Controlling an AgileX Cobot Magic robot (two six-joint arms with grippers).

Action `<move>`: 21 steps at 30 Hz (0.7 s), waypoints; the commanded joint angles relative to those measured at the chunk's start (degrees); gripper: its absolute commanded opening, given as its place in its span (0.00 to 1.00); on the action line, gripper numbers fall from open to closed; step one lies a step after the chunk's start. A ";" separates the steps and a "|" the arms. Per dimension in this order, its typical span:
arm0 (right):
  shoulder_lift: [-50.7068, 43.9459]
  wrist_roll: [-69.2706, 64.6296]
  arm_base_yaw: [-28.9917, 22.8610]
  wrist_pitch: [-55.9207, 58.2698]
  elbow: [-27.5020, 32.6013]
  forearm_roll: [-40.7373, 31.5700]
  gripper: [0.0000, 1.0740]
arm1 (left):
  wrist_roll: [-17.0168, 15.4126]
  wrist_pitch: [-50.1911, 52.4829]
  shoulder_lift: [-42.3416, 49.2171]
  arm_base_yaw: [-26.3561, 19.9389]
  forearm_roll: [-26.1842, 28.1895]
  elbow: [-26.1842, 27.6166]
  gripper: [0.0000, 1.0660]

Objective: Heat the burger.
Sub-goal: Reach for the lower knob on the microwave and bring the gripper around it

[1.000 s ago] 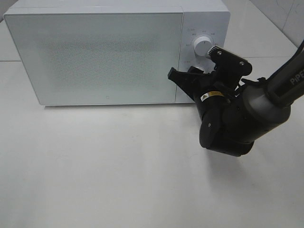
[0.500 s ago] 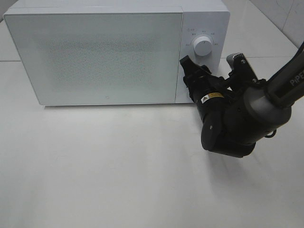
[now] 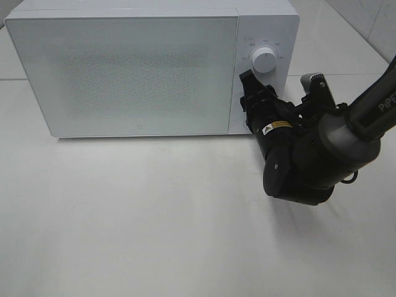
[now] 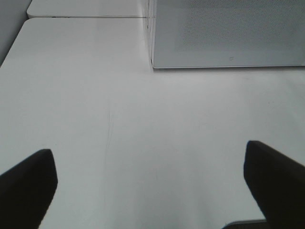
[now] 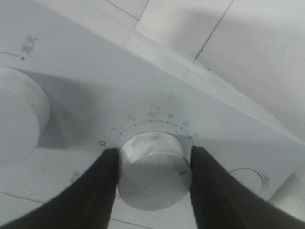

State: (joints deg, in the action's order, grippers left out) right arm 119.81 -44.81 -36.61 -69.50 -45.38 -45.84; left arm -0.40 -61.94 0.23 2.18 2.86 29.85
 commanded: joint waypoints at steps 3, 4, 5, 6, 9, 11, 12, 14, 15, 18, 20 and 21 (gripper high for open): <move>-0.40 -6.36 -0.11 -9.22 -1.83 8.94 0.01 | -0.06 0.46 0.97 0.06 0.23 -0.29 0.94; -0.40 -8.88 -0.11 -9.22 -1.83 8.94 0.01 | -0.06 0.46 0.97 0.06 0.23 -0.29 0.94; -0.40 -8.88 -0.11 -9.22 -1.83 8.94 0.01 | -0.06 0.46 0.97 0.06 0.23 -0.29 0.94; -0.40 -10.26 -0.11 -9.22 -1.83 8.94 0.01 | -0.06 0.46 0.97 0.06 0.23 -0.29 0.94; -0.40 -14.15 -0.11 -9.22 -1.83 9.11 0.01 | -0.06 0.46 0.97 0.06 0.23 -0.29 0.94; -0.40 -16.62 -0.11 -9.22 -1.83 9.17 0.01 | -0.06 0.46 0.97 0.06 0.23 -0.29 0.94; -0.40 -17.99 -0.11 -9.22 -1.83 9.17 0.01 | -0.06 0.46 0.97 0.06 0.23 -0.29 0.94; -0.40 -20.68 -0.11 -9.22 -1.83 9.17 0.01 | -0.06 0.46 0.97 0.06 0.23 -0.29 0.94; -0.40 -23.26 -0.11 -9.22 -1.83 9.28 0.01 | -0.06 0.46 0.97 0.06 0.23 -0.29 0.94; -0.40 -27.50 -0.11 -9.22 -1.83 9.28 0.01 | -0.06 0.46 0.97 0.06 0.23 -0.29 0.94; -0.40 -28.59 -0.11 -9.22 -1.83 9.28 0.01 | -0.06 0.46 0.97 0.06 0.23 -0.29 0.94; -0.40 -29.56 -0.11 -9.22 -1.83 9.28 0.01 | -0.06 0.46 0.97 0.06 0.23 -0.29 0.94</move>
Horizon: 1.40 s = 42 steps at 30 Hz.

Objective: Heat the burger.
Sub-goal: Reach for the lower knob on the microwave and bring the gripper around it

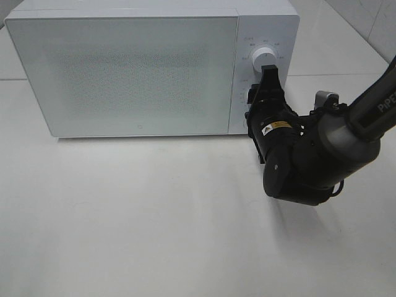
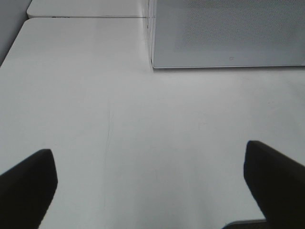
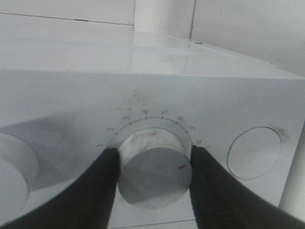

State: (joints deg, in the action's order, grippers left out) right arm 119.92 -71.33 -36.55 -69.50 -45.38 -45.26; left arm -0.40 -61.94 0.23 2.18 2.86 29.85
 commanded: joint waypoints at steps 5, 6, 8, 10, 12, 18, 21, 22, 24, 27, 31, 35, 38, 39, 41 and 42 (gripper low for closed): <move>-0.52 -3.72 -0.17 -9.22 -1.83 8.71 0.01 | -0.06 0.46 0.97 0.06 0.23 -0.29 0.94; -0.52 -6.30 -0.17 -9.22 -1.83 8.71 0.01 | -0.06 0.46 0.97 0.06 0.23 -0.29 0.94; -0.52 -7.33 -0.23 -9.22 -1.83 8.71 0.01 | -0.06 0.46 0.97 0.06 0.23 -0.29 0.94; -0.52 -9.63 -0.23 -9.22 -1.83 8.71 0.01 | -0.06 0.46 0.97 0.06 0.23 -0.29 0.94; -0.52 -12.32 -0.23 -9.28 -1.83 8.71 0.02 | -0.06 0.46 0.97 0.06 0.23 -0.29 0.94; -0.52 -16.39 -0.23 -10.71 -1.83 8.65 0.03 | -0.06 0.46 0.97 0.06 0.23 -0.29 0.94; -0.52 -16.33 -0.23 -10.71 -1.83 8.59 0.03 | -0.06 0.46 0.97 0.06 0.23 -0.29 0.94; -0.52 -16.33 -0.23 -10.71 -1.83 8.59 0.02 | -0.06 0.46 0.97 0.06 0.23 -0.29 0.94; -0.52 -16.33 -0.23 -10.71 -1.83 8.59 0.02 | -0.06 0.46 0.97 0.06 0.23 -0.29 0.94; -0.52 -16.33 -0.23 -10.71 -1.83 8.59 0.03 | -0.06 0.46 0.97 0.06 0.23 -0.29 0.94; -0.52 -16.62 -0.23 -10.71 -1.83 8.48 0.03 | -0.06 0.46 0.97 0.06 0.23 -0.29 0.94; -0.52 -17.48 -0.23 -10.71 -1.83 8.25 0.03 | -0.06 0.46 0.97 0.06 0.23 -0.29 0.94; -0.52 -18.51 -0.23 -10.71 -1.83 7.85 0.04 | -0.06 0.46 0.97 0.06 0.23 -0.29 0.94; -0.52 -18.51 -0.23 -10.71 -1.83 7.85 0.04 | -0.06 0.46 0.97 0.06 0.23 -0.29 0.94; -0.52 -18.62 -0.23 -10.71 -1.83 7.68 0.04 | -0.06 0.46 0.97 0.06 0.23 -0.29 0.94; -0.52 -19.37 -0.23 -10.71 -1.83 7.62 0.04 | -0.06 0.46 0.97 0.06 0.23 -0.29 0.94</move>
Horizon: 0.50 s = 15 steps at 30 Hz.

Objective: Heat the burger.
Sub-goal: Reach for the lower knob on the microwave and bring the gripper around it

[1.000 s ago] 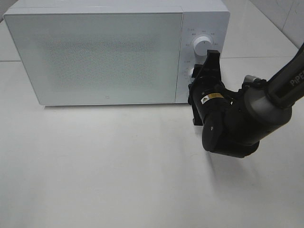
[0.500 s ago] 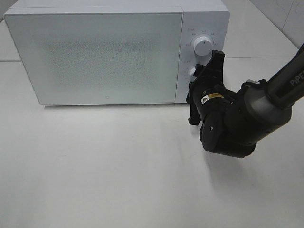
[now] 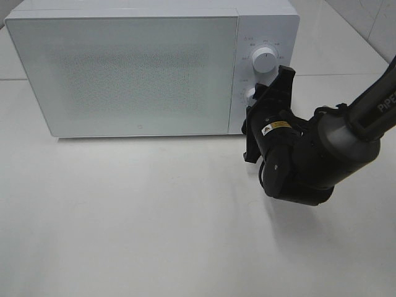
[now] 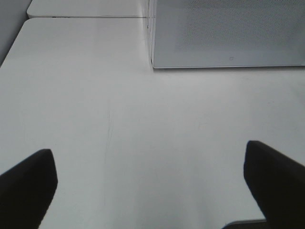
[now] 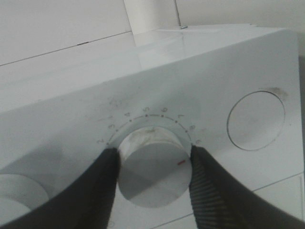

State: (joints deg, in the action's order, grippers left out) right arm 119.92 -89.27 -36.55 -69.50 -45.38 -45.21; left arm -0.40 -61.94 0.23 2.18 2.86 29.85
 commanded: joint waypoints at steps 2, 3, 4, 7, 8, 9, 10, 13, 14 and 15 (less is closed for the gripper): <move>-0.52 -1.72 -0.23 -10.71 -1.83 7.56 0.04 | -0.06 0.46 0.97 0.06 0.23 -0.29 0.94; -0.52 -1.60 -0.23 -10.71 -1.83 7.56 0.03 | -0.06 0.46 0.97 0.06 0.23 -0.29 0.94; -0.52 -1.38 -0.23 -10.71 -1.83 7.51 0.04 | -0.06 0.46 0.97 0.06 0.23 -0.29 0.94; -0.52 -1.26 -0.23 -10.71 -1.83 7.45 0.04 | -0.06 0.46 0.97 0.06 0.23 -0.29 0.94; -0.52 -0.92 -0.23 -10.71 -1.83 7.22 0.05 | -0.06 0.46 0.97 0.06 0.23 -0.29 0.94; -0.52 -0.57 -0.23 -10.71 -1.83 6.82 0.06 | -0.06 0.46 0.97 0.06 0.23 -0.29 0.94; -0.52 -0.57 -0.23 -10.71 -1.83 6.82 0.06 | -0.06 0.46 0.97 0.06 0.23 -0.29 0.94; -0.52 -0.40 -0.23 -10.71 -1.60 5.79 0.10 | -0.06 0.46 0.97 0.06 0.23 -0.29 0.94; -0.52 -0.40 -0.23 -10.71 -1.60 5.16 0.13 | -0.06 0.46 0.97 0.06 0.23 -0.29 0.94; -0.52 -0.40 -0.23 -10.71 -1.60 4.98 0.15 | -0.06 0.46 0.97 0.06 0.23 -0.29 0.94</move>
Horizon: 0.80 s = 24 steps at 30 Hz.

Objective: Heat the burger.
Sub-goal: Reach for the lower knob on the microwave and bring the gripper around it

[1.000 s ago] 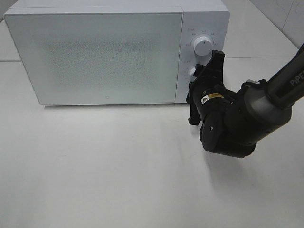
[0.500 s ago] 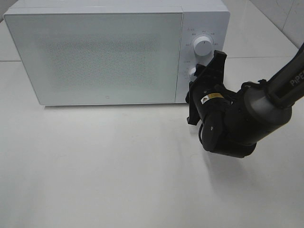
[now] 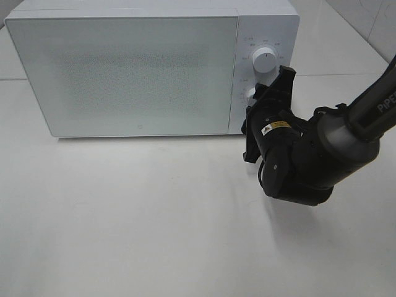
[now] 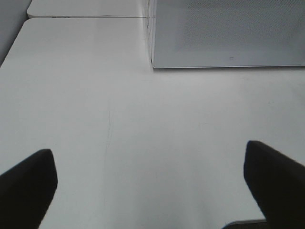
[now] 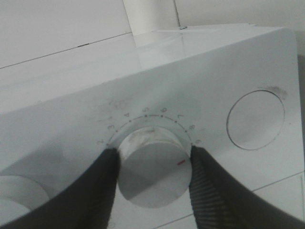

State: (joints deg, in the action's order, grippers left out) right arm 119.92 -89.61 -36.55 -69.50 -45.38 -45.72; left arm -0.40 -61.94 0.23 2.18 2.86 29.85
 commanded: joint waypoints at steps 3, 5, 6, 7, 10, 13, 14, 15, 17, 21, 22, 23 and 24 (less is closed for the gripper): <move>-0.52 0.29 -0.23 -10.71 -1.60 3.95 0.22 | -0.06 0.46 0.97 0.06 0.23 -0.29 0.94; -0.52 0.74 -0.23 -10.71 -1.60 2.64 0.26 | -0.06 0.46 0.97 0.06 0.23 -0.29 0.94; -0.52 0.92 -0.23 -10.71 -1.60 2.46 0.30 | -0.06 0.46 0.97 0.06 0.23 -0.29 0.94; -0.52 1.72 -0.17 -10.71 -1.60 2.18 0.34 | -0.06 0.46 0.97 0.06 0.23 -0.29 0.94; -0.52 1.83 -0.17 -10.71 -1.60 0.74 0.36 | -0.06 0.46 0.97 0.06 0.23 -0.29 0.94; -0.52 1.83 -0.17 -10.66 -1.49 0.46 0.37 | -0.06 0.46 0.97 0.06 0.23 -0.29 0.94; -0.86 2.86 -0.17 -10.66 -0.92 -0.52 0.39 | -0.06 0.46 0.97 0.06 0.23 -0.29 0.94; -1.38 4.01 -0.17 -10.66 0.17 -1.26 0.43 | -0.06 0.46 0.97 0.06 0.23 -0.29 0.94; -1.60 4.70 -0.17 -10.66 0.74 -1.78 0.46 | -0.06 0.46 0.97 0.06 0.23 -0.29 0.94; -2.75 8.19 -0.17 -10.43 3.09 0.06 0.61 | -0.06 0.46 0.97 0.06 0.23 -0.29 0.94; -2.75 8.19 -0.17 -10.43 3.09 0.06 0.61 | -0.06 0.46 0.97 0.06 0.23 -0.29 0.94; -2.86 8.59 -0.17 -10.43 3.44 0.86 0.64 | -0.06 0.46 0.97 0.06 0.23 -0.29 0.94; -3.21 9.00 -0.17 -10.14 4.30 2.12 0.68 | -0.06 0.46 0.97 0.06 0.23 -0.29 0.94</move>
State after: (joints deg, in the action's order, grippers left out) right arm 117.86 -82.56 -36.84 -69.56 -42.00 -45.89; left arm -0.40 -61.94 0.23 2.18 2.86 29.85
